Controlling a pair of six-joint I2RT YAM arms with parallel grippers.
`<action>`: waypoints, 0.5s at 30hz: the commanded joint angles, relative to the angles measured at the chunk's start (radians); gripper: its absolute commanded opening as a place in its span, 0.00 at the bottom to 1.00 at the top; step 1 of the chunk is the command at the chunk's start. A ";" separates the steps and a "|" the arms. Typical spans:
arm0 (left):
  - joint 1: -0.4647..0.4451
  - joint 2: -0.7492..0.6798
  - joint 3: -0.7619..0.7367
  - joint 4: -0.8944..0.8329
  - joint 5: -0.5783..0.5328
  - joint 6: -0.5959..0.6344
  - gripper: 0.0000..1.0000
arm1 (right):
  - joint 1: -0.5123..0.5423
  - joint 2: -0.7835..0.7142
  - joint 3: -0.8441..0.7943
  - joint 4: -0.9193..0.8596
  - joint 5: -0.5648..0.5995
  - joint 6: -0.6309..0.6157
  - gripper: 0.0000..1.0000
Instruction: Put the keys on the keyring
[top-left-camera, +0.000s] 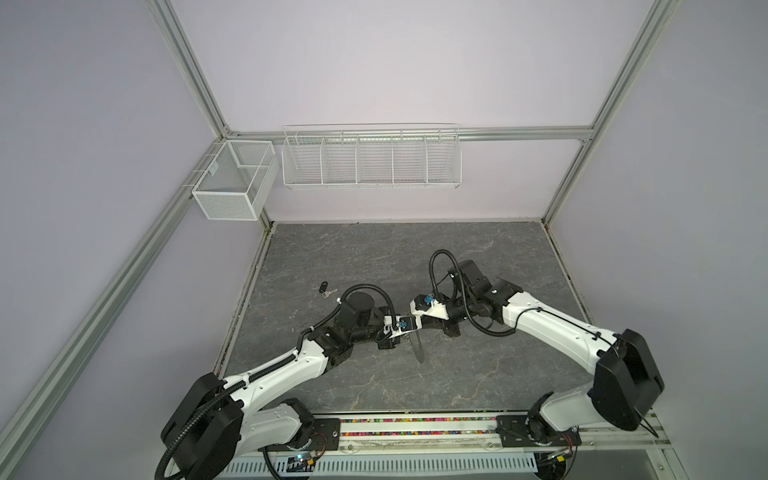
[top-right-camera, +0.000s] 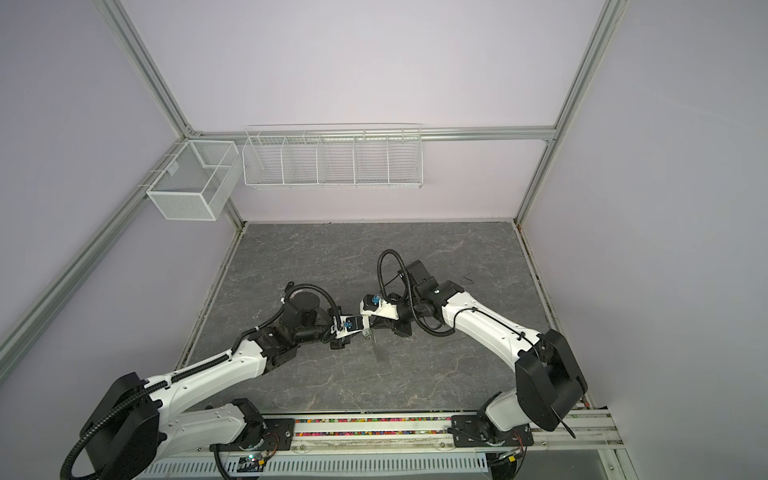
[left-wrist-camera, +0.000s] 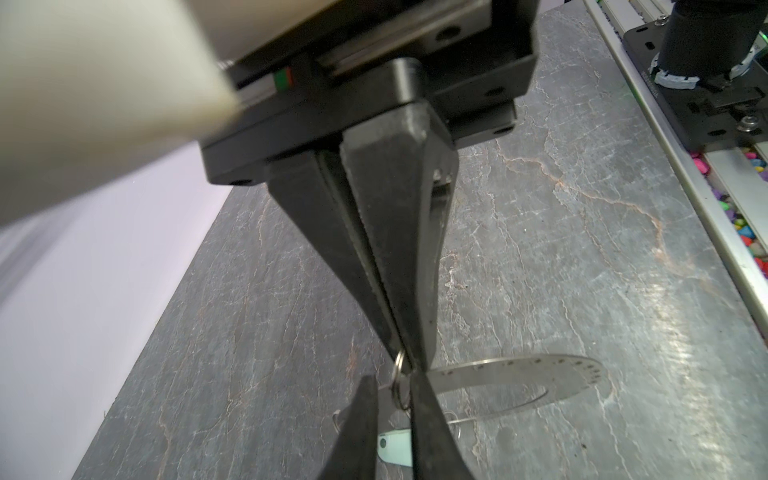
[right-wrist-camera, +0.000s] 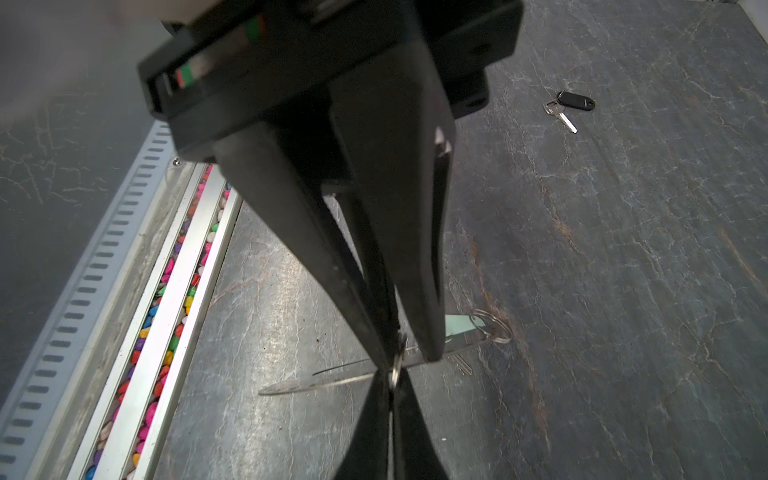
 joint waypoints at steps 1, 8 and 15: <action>-0.008 0.012 0.036 -0.027 0.016 0.037 0.15 | 0.003 -0.005 0.017 -0.003 -0.035 -0.027 0.07; -0.018 0.017 0.046 -0.049 0.034 0.060 0.05 | 0.004 -0.036 -0.016 0.043 -0.008 -0.028 0.13; -0.028 0.025 0.065 -0.080 0.042 0.080 0.00 | 0.002 -0.052 -0.035 0.063 0.006 -0.037 0.17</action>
